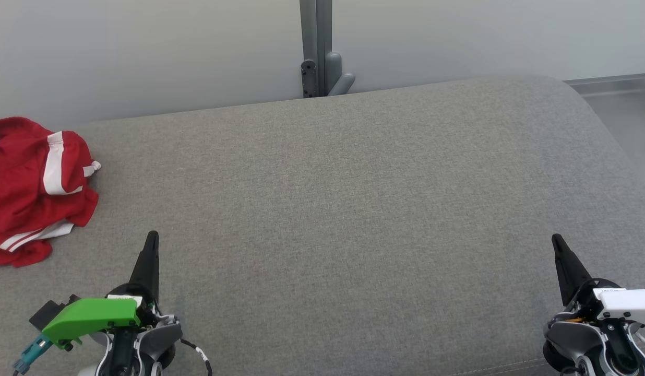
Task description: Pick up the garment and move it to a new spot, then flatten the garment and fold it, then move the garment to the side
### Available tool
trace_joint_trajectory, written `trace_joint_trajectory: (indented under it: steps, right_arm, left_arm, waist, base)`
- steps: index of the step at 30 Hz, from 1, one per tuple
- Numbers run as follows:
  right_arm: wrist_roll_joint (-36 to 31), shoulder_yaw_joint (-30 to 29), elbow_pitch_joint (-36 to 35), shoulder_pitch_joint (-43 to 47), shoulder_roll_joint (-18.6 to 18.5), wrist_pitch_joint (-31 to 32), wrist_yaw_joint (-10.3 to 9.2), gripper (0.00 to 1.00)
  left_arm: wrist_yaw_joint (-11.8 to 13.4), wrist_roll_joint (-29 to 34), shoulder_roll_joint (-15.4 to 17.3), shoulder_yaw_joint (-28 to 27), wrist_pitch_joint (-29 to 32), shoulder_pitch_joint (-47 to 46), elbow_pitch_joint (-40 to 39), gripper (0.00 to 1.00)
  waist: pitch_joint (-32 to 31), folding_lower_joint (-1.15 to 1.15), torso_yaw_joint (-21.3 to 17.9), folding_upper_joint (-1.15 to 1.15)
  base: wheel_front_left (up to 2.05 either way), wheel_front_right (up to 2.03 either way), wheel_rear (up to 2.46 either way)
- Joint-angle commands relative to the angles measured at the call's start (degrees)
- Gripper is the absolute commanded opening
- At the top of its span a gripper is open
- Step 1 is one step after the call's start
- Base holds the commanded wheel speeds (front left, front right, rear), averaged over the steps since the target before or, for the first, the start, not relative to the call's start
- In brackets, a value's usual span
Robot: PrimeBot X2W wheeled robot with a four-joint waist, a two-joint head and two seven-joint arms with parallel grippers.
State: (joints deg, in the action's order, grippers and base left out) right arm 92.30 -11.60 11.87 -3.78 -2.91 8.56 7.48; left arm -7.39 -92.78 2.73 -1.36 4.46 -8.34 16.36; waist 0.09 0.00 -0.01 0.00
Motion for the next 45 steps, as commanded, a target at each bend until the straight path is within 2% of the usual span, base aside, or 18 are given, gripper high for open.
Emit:
trace_joint_trajectory:
  steps: [1, 28, 29, 45]
  right_arm:
    - [-0.2, -0.1, 0.0, -0.4, 0.0, 0.3, 0.02, 0.0]
    - [-0.2, -0.1, 0.0, -0.4, 0.0, 0.3, 0.02, 0.0]
    - [0.0, 0.0, 0.1, 0.0, 0.0, 0.0, 0.0, 1.0]
    - [-2.9, 2.2, 0.8, 2.6, 0.4, -4.2, -0.01, 1.0]
  left_arm:
    - [-0.4, -0.3, 0.3, -0.1, 0.0, -0.8, -0.2, 0.0]
    - [-0.4, -0.3, 0.3, -0.1, 0.0, -0.8, -0.2, 0.0]
    - [0.0, 0.0, 0.0, 0.0, 0.0, 0.0, 0.1, 1.0]
    - [0.2, 2.7, -0.2, 2.2, -3.4, 3.0, 0.5, 1.0]
  waist:
    - [0.0, 0.0, 0.0, 0.0]
    - [0.0, 0.0, 0.0, 0.0]
    - [0.0, 0.0, 0.0, 0.0]
    - [-0.5, 0.0, 0.0, 0.0]
  base:
    - [0.0, 0.0, 0.0]
    - [0.0, 0.0, 0.0]
    - [0.0, 0.0, 0.0]
    - [0.0, 0.0, 0.0]
